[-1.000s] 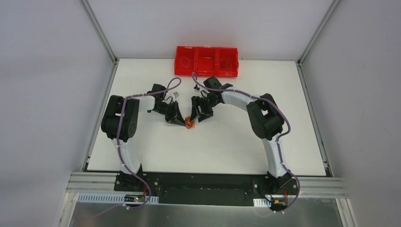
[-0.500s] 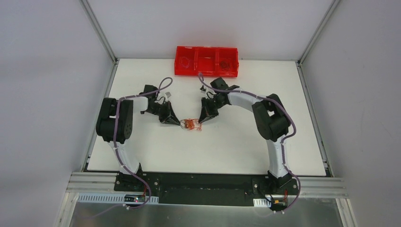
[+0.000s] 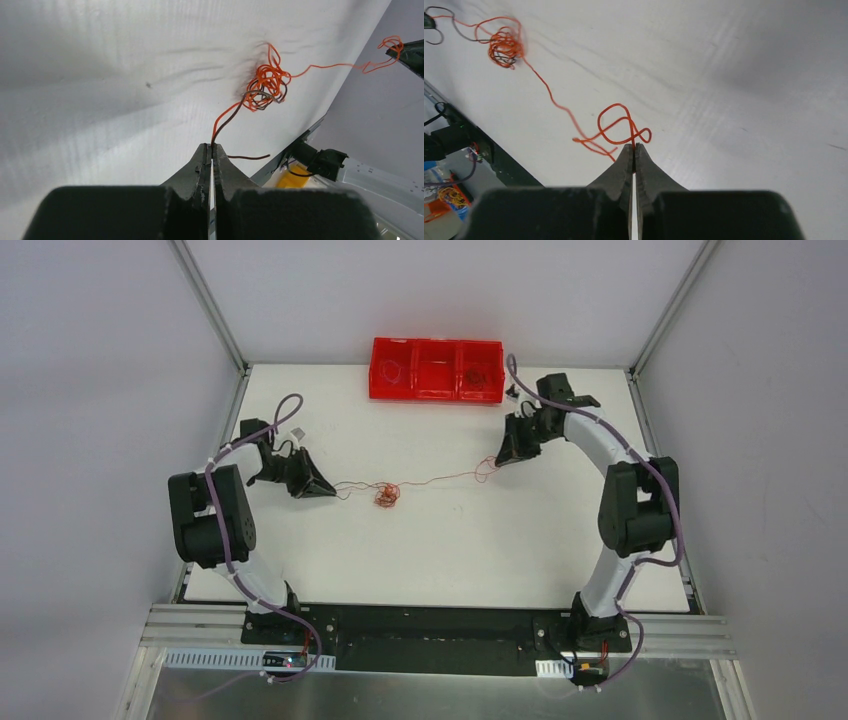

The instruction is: Untangle the cables

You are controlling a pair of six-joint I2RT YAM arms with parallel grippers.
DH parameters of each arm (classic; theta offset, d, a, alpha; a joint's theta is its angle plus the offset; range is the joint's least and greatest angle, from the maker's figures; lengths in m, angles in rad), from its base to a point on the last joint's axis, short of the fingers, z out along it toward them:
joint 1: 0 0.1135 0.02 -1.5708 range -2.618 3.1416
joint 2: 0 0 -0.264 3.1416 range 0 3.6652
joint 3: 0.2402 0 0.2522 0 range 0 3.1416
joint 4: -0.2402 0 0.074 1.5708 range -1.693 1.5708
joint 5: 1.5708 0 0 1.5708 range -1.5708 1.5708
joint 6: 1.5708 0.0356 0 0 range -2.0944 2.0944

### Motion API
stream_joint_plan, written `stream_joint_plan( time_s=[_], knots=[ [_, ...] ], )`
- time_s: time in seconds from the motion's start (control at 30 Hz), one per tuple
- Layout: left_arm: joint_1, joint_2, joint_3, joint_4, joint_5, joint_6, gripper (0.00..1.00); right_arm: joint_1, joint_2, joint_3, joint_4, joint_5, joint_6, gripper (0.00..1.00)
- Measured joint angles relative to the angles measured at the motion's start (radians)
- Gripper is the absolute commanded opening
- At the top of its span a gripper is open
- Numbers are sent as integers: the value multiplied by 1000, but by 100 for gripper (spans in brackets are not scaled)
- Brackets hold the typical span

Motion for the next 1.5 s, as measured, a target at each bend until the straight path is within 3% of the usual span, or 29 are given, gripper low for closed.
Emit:
stream_joint_plan(
  time_s=[0.23, 0.47, 1.0, 1.17, 1.33, 1.5],
  knots=[
    [114, -6, 30, -131, -31, 110, 0, -200, -18, 12, -132, 42, -137, 0],
    [139, -4, 49, -212, -102, 203, 0, -377, -29, 116, -202, 61, -197, 0],
    [221, 52, 96, -264, -262, 347, 0, -605, -58, 294, -231, 83, -223, 0],
    [230, 70, 105, -281, -241, 388, 0, -633, -58, 316, -249, 48, -225, 0],
    [173, 31, 105, -301, -148, 406, 0, -598, -65, 325, -300, -75, -188, 0],
    [-35, -130, 119, -302, -85, 420, 0, -489, -129, 327, -299, -207, -90, 0]
  ],
)
